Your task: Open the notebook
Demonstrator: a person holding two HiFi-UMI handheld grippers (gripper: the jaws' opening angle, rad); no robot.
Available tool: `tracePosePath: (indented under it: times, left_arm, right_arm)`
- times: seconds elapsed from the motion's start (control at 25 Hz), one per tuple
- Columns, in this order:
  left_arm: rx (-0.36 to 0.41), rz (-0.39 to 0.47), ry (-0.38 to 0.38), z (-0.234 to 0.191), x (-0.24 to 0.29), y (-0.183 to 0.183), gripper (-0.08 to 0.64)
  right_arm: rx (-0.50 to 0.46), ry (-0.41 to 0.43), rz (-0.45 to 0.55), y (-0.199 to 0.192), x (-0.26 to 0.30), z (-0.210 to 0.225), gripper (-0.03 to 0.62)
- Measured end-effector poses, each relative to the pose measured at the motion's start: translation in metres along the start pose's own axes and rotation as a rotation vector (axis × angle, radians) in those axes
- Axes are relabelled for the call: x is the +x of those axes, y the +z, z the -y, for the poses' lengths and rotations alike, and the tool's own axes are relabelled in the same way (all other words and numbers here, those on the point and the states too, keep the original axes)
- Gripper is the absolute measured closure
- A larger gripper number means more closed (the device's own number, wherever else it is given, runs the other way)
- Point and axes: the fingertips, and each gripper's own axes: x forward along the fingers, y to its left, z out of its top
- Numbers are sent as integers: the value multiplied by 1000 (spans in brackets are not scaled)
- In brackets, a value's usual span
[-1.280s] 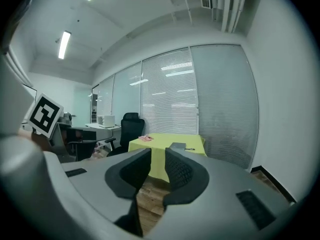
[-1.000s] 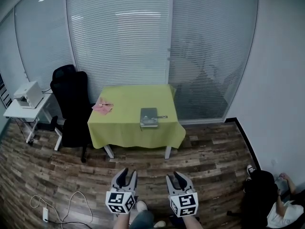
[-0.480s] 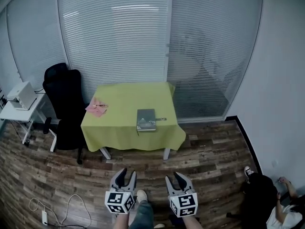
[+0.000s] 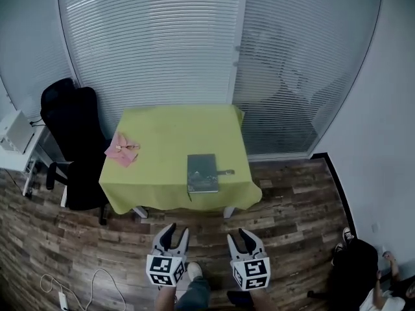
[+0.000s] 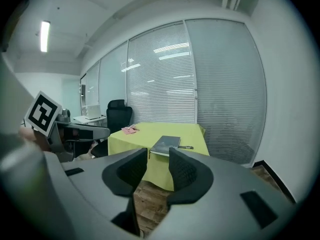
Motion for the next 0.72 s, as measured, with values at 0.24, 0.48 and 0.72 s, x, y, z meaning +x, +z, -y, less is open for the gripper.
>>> tracePosePath:
  times: [0.24,0.48,0.72]
  left_arm:
    - [9,-62,-28,-43,66,2,405]
    - [22,-116,-68,-74,118,-1,405]
    - [79,-146,-133,-81,153,-7,405]
  right_arm:
    - [10,-18,-49,9,75,16,440]
    - [8,-38,-103,9,127,25,439]
    - [21,-86,-125,9,151,38,436]
